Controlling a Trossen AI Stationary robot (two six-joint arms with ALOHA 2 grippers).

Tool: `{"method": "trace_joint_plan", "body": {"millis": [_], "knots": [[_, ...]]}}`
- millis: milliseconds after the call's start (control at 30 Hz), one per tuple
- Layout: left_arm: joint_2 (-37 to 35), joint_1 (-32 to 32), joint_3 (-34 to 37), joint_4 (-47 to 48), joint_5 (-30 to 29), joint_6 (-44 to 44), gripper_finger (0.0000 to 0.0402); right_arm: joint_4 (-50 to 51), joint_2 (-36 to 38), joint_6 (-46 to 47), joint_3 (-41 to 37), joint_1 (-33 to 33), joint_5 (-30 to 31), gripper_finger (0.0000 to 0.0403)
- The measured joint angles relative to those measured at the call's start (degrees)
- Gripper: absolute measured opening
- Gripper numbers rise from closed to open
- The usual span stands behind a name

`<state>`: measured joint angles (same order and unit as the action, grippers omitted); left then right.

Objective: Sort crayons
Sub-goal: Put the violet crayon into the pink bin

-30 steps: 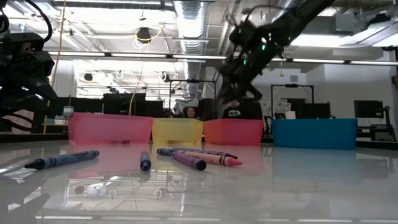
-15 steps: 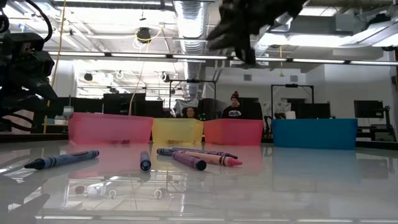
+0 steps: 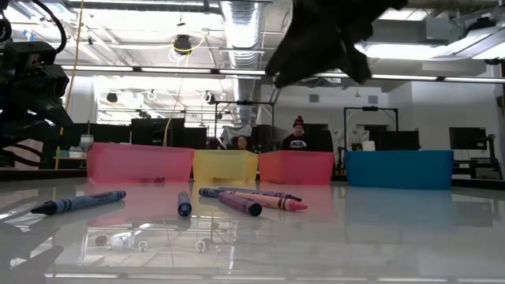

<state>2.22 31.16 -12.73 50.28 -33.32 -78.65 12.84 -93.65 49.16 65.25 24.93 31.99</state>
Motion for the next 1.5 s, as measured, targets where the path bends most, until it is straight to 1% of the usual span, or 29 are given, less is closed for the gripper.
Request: {"method": "trace_joint_plan", "body": {"millis": [67, 100, 167, 367, 533, 800, 933, 1033, 1500], "knots": [[0.0, -0.01, 0.0, 0.0, 0.0, 0.0, 0.0165, -0.13, -1.87, 3.33, 0.0, 1.47, 3.43, 0.0093], [0.0, 0.0, 0.0, 0.0, 0.0, -0.02, 0.0165, -0.54, -2.96, 4.71, 0.0, 1.96, 4.07, 0.0093], [0.0, -0.01, 0.0, 0.0, 0.0, 0.0, 0.0165, -1.7, -5.22, 6.54, 0.0, 2.5, 3.88, 0.0093], [0.0, 0.0, 0.0, 0.0, -0.02, 0.0, 0.0165, -7.55, -11.69, 7.63, 0.0, 3.73, 2.47, 0.0092], [0.0, -0.02, -0.01, 0.0, -0.02, -0.01, 0.0165, -8.19, -14.42, 9.47, 0.0, 4.88, 2.23, 0.0092], [0.0, 0.0, 0.0, 0.01, 0.04, 0.0, 0.0165, -5.58, -14.46, 3.11, 0.0, 7.04, 2.66, 0.0092], [0.0, -0.01, -0.01, 0.0, 0.07, 0.0, 0.0165, -5.54, -14.46, 2.97, 0.0, 7.34, 2.72, 0.0092], [-0.02, -0.02, -0.02, 0.0, 0.07, 0.0, 0.0165, -5.59, -14.46, 2.27, 0.0, 7.21, 3.96, 0.0092], [0.0, -0.02, -0.02, 0.0, 0.04, 0.0, 0.0165, -4.96, -14.46, 0.01, 0.0, 6.97, 4.26, 0.0092]]}}
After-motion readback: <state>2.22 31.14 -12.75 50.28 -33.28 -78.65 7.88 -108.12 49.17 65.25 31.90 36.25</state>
